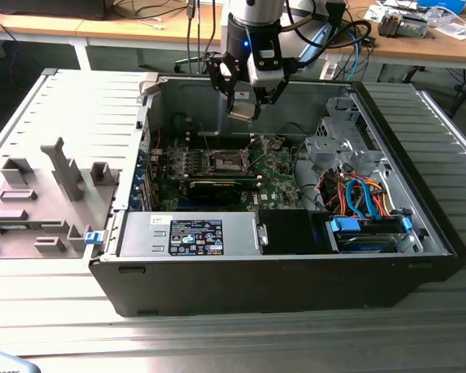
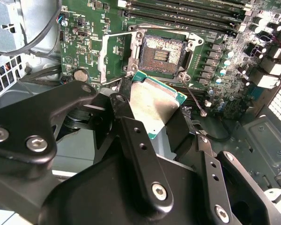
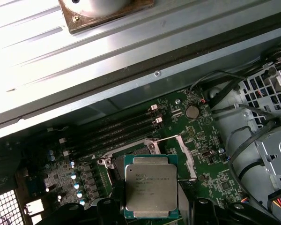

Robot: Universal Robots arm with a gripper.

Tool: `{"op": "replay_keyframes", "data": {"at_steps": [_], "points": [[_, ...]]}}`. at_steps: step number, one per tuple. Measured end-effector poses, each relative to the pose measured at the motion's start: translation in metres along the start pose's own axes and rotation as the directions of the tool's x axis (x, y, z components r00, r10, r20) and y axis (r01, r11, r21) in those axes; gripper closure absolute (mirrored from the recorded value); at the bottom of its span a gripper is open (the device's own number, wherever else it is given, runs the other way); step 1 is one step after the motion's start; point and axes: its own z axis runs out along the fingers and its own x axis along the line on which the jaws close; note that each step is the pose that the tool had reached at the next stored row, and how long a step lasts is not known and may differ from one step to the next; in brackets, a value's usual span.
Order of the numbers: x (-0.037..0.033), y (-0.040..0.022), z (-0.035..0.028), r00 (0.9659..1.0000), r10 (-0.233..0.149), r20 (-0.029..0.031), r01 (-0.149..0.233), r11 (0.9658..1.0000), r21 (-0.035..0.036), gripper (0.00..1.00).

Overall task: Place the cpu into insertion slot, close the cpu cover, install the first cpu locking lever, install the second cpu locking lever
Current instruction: 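Place the cpu into insertion slot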

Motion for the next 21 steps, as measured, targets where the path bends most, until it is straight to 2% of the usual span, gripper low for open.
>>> {"op": "replay_keyframes", "data": {"at_steps": [21], "points": [[0.0001,0.0,0.0001,1.0,0.003,0.0012,-0.003,1.0,0.0027,0.46]]}}
